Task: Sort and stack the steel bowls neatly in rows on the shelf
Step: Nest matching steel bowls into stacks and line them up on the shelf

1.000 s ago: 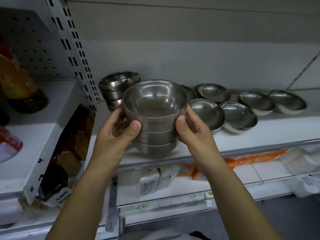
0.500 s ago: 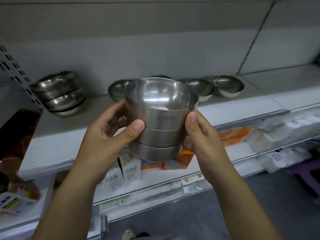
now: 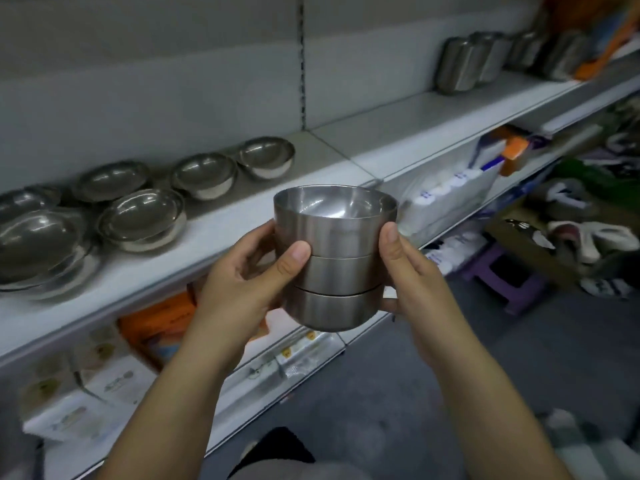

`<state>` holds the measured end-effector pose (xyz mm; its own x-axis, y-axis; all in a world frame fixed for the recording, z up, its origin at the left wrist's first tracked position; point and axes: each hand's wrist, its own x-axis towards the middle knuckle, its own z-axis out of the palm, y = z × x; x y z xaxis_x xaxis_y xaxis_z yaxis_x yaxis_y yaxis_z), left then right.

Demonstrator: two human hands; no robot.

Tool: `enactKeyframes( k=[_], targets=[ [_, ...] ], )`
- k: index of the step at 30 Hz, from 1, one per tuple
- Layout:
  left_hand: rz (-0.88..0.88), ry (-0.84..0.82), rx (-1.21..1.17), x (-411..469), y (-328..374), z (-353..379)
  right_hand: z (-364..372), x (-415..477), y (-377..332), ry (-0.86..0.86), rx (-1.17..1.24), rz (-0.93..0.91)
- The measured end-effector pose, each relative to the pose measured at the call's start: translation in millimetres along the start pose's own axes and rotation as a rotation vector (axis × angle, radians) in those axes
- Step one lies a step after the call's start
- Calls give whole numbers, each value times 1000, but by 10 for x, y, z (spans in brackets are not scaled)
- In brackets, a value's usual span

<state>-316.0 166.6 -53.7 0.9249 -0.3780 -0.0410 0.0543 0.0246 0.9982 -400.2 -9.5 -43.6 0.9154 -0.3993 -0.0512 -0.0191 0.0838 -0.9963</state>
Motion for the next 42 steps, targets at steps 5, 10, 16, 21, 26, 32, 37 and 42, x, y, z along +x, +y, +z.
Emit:
enactKeyframes(
  k=[5, 10, 16, 21, 26, 32, 37, 42],
  targets=[
    [-55, -173, -32, 331, -38, 736, -628, 24, -3, 165, 50, 64],
    [-111, -294, -28, 776, -121, 1389, -1189, 186, -5, 323, 50, 76],
    [-162, -418, -24, 1547, -107, 2175, -1824, 812, -53, 476, -50, 23],
    [-99, -476, -27, 2325, 135, 2738, -2311, 1565, -286, 530, -49, -19],
    [-74, -523, -17, 3016, 245, 3181, -2729, 2247, -389, 587, -105, -45],
    [-109, -493, -14, 3622, 199, 3569, -3101, 2928, -290, 682, -120, 24],
    [-113, -400, -5, 4073, 85, 3834, -3496, 3509, -214, 573, -97, 31],
    [-87, -249, 16, 4626, 28, 4067, -3907, 4274, -254, 301, -125, 3]
  ],
)
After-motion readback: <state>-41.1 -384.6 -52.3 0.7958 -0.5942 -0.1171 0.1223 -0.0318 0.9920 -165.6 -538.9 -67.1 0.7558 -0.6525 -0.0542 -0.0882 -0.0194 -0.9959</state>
